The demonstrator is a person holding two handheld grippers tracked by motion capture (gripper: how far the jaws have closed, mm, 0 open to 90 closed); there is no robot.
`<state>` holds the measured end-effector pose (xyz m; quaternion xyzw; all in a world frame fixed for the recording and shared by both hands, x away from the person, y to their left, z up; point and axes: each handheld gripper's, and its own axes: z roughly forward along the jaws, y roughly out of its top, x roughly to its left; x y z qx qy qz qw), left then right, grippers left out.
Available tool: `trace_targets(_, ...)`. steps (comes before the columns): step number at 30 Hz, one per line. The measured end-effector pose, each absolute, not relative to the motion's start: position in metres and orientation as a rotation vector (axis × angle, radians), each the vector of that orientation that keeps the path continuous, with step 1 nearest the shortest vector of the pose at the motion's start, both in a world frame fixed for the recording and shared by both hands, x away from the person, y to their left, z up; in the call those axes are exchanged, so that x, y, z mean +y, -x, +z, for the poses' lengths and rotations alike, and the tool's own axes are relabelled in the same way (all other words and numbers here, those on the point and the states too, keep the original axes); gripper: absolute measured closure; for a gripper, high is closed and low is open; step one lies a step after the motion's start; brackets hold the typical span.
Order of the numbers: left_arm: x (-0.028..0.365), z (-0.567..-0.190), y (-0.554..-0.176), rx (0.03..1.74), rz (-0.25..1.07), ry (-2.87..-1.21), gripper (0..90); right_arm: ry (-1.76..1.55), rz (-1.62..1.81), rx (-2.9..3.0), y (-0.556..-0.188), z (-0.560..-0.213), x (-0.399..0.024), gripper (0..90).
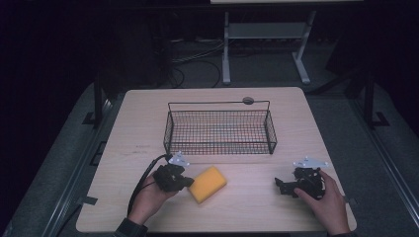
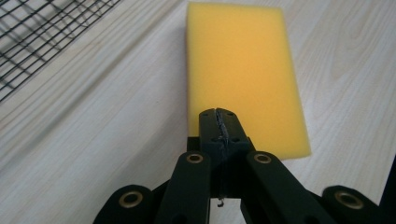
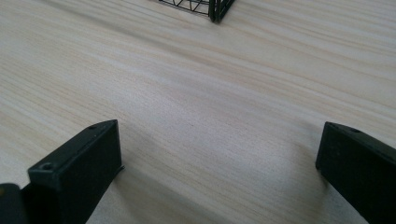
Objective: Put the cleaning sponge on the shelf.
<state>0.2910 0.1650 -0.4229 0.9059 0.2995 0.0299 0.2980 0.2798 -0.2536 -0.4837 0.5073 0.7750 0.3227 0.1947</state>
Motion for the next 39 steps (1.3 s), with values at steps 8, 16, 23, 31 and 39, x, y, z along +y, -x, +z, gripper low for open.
trace_targets(8, 0.17, -0.42, -0.292, 0.812, 0.085, -2.395, 89.6, -1.422, 0.904, 2.173, -0.28, -0.484, -0.254, 0.0)
trace_targets(16, 0.166, -0.412, -0.292, 0.8, 0.075, -2.406, 79.9, -1.422, 0.904, 2.173, -0.28, -0.484, -0.254, 0.0)
trace_targets(23, 0.16, -0.406, -0.296, 0.818, 0.054, -2.416, 55.4, -1.423, 0.905, 2.173, -0.28, -0.484, -0.254, 0.0)
trace_targets(31, 0.144, -0.399, -0.298, 0.796, 0.085, -2.482, 19.3, -1.422, 0.904, 2.173, -0.28, -0.484, -0.254, 0.0)
trace_targets(39, 0.12, -0.398, -0.301, 0.736, 0.093, -2.554, 13.2, -1.423, 0.904, 2.173, -0.28, -0.484, -0.254, 0.0)
